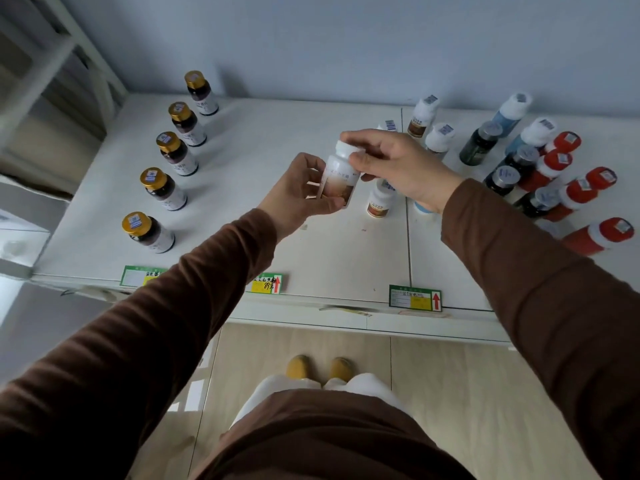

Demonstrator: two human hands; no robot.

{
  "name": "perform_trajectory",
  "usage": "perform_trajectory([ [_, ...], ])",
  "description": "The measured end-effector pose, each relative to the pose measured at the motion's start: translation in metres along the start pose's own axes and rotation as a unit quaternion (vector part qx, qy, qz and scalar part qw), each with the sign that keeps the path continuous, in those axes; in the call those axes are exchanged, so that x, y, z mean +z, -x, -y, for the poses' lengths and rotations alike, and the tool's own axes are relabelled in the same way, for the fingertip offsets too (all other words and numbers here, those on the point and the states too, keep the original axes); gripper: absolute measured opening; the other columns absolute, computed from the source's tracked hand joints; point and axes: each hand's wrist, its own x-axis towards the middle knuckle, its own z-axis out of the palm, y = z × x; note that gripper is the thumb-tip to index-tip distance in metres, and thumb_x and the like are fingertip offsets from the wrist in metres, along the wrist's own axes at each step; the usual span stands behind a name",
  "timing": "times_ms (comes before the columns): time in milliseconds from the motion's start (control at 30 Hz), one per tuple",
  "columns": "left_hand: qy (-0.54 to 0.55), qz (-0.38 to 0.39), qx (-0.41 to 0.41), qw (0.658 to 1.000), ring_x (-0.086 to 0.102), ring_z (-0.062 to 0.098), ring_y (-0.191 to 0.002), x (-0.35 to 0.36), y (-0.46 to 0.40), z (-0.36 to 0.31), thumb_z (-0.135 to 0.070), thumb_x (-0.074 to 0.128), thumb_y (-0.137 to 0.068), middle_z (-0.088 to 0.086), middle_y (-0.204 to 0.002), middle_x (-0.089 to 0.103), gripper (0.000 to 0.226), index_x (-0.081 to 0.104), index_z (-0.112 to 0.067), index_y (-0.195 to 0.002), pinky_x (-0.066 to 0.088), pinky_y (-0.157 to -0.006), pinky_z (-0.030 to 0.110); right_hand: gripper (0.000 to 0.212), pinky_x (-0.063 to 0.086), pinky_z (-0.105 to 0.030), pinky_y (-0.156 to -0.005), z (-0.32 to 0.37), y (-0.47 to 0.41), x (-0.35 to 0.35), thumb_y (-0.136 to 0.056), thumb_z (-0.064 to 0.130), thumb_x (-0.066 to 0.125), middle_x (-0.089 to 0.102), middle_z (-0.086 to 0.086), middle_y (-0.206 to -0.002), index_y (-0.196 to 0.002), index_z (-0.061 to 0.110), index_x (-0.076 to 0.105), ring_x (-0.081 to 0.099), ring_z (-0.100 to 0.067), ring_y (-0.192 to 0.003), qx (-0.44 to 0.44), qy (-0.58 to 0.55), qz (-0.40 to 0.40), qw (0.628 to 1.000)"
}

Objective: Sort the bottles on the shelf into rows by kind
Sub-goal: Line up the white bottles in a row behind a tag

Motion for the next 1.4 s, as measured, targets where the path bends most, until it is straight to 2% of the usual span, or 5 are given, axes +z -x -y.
perform_trajectory([
  [200,-0.07,-0.053,0.003,0.996,0.065,0.027,-0.094,-0.015,0.019,0.01,-0.019,0.082,-0.064,0.004,-0.104,0.061,0.053,0.043,-0.019,-0.1,0.059,-0.078,0.05,0.037,0.056,-0.034,-0.094,0.008,-0.003,0.031,-0.094,0.017,0.066,0.064,0.004,-0.117,-0.13,0.011,0.059,0.063,-0.013,-0.106,-0.012,0.029,0.005,0.999],
  [367,-0.176,-0.043,0.027,0.983,0.063,0.019,-0.094,-0.05,0.037,0.028,-0.017,0.083,-0.068,-0.002,-0.1,0.062,0.048,0.049,-0.015,-0.103,0.056,-0.085,0.036,0.031,0.051,-0.036,-0.091,0.012,-0.005,0.073,-0.089,0.019,0.07,0.067,0.003,-0.114,-0.119,0.014,0.062,0.063,-0.019,-0.102,-0.037,0.138,0.002,0.99],
  [733,-0.52,0.015,0.035,0.853,0.053,0.025,-0.107,-0.144,0.057,0.069,-0.024,0.071,-0.083,0.005,-0.118,0.059,0.044,0.055,-0.021,-0.124,0.047,-0.091,0.042,0.036,0.037,-0.029,-0.079,0.0,0.0,0.181,-0.087,0.027,0.07,0.063,0.003,-0.116,-0.119,0.022,0.056,0.052,-0.017,-0.1,0.002,0.28,-0.001,0.96],
  [1100,-0.558,0.05,0.038,0.827,0.05,0.024,-0.111,-0.166,0.051,0.083,-0.03,0.068,-0.086,0.004,-0.123,0.057,0.047,0.051,-0.022,-0.129,0.048,-0.093,0.042,0.038,0.042,-0.032,-0.084,0.004,0.002,0.207,-0.086,0.026,0.07,0.06,0.001,-0.117,-0.12,0.023,0.053,0.052,-0.021,-0.106,0.047,0.32,0.004,0.946],
  [1400,-0.556,0.057,0.065,0.826,0.053,0.026,-0.108,-0.169,0.026,0.065,-0.029,0.069,-0.085,0.006,-0.12,0.059,0.044,0.054,-0.02,-0.125,0.047,-0.089,0.039,0.048,0.044,-0.031,-0.091,0.015,0.003,0.184,-0.09,0.05,0.062,0.059,0.005,-0.126,-0.128,0.024,0.054,0.052,-0.014,-0.112,0.054,0.302,-0.034,0.951],
])
